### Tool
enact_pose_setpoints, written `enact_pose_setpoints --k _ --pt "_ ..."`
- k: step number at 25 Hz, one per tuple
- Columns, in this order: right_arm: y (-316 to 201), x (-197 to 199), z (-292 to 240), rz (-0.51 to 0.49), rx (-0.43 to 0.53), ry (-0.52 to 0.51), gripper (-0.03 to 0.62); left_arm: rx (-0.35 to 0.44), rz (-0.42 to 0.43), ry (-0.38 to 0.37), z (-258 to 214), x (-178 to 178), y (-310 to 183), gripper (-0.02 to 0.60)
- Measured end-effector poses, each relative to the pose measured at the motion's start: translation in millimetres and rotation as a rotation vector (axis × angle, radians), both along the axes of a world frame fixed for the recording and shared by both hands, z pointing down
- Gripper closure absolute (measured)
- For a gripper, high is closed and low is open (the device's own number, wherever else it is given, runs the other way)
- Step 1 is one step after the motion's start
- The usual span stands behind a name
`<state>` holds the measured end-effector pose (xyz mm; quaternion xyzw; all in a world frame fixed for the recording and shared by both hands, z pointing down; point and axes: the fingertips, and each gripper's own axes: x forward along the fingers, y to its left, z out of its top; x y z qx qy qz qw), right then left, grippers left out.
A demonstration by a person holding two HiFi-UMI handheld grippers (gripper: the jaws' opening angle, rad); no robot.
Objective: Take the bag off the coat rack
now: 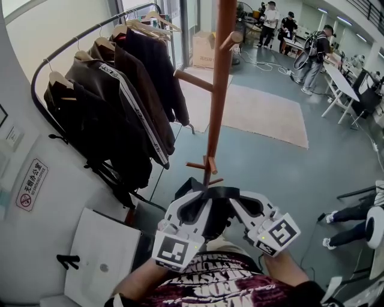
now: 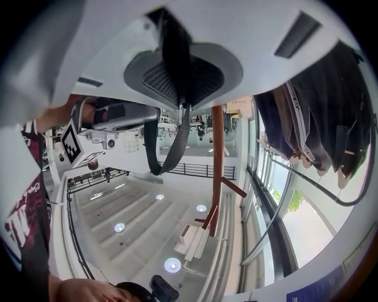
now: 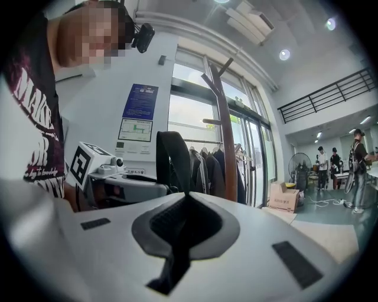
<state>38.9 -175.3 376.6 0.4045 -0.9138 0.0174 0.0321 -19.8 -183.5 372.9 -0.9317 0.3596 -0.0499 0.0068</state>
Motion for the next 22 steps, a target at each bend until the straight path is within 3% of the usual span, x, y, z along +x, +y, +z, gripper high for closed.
enact_pose_setpoints --k 6,22 --pt "3.0 -1.8 -9.3 -0.010 0.018 0.008 0.585 0.006 -0.017 0.026 -9.5 -2.8 4.3 0.515" --pt "3.9 -1.5 -2.6 -0.011 0.010 0.013 0.584 0.039 0.003 -0.016 -7.0 -0.4 6.2 0.515"
